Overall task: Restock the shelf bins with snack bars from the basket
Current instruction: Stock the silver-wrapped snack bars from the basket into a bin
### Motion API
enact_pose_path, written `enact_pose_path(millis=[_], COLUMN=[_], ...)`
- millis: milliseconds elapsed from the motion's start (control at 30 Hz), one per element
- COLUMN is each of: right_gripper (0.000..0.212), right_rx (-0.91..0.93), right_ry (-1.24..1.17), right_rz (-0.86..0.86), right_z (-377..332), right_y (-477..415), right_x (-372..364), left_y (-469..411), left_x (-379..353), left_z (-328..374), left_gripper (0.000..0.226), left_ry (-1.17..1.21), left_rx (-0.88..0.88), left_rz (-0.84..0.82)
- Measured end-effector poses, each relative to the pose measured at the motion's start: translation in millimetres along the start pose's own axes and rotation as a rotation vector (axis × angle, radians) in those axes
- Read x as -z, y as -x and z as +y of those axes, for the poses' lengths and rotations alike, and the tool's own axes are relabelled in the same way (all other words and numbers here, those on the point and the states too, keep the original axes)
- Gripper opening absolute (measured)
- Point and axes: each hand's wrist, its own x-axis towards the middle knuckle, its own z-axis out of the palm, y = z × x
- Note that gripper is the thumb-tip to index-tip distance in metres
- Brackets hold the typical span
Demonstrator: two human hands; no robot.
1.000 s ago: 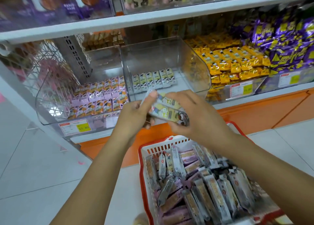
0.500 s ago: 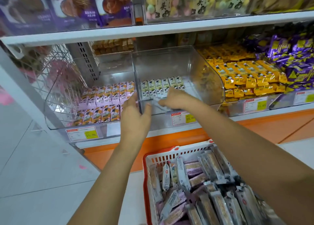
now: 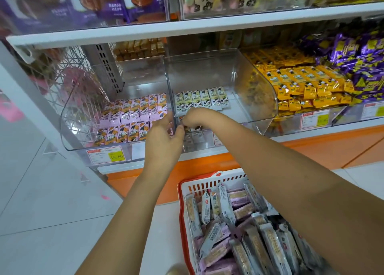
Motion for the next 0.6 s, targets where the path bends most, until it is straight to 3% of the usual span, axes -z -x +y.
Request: enact_pose_path(millis=[100,200,333,367,467,600], right_gripper=[0.019,0.026,0.016,0.015,0.014,0.014], right_rx=[0.051,0.096,0.316,0.383,0.461,0.318], right_ry=[-0.031,-0.077,-0.266,-0.296,-0.279,-0.280], right_rz=[0.050,0.142,0.546,0.647,0.745,0.549], right_z=[4.8,14.1,33.5,38.8,56.8,79.9], right_y=[13.7,30.4,66.9,79.2,107.9,111.3], right_x=[1.9,-0.3,-19.5,-29.7,-69.5,-124.7], left_y=[12.2,29.2,54.2,59.7,75.9,96.5], left_x=[5.8,10.5,10.8,10.1,2.0,-12.5], left_z=[1.0,1.4,-1.9,-4.8,-22.0,-41.3], left_gripper=[0.046,0.042,0.014,0.006,0.023,0.036], left_ry=[0.044,0.033,0.025,-0.008,-0.238,-0.560], left_rx=[-0.007,-0.040,-0.111,-0.104,-0.022,0.097], left_rz=[-0.015,0.020,0.066,0.030,-0.250,-0.643])
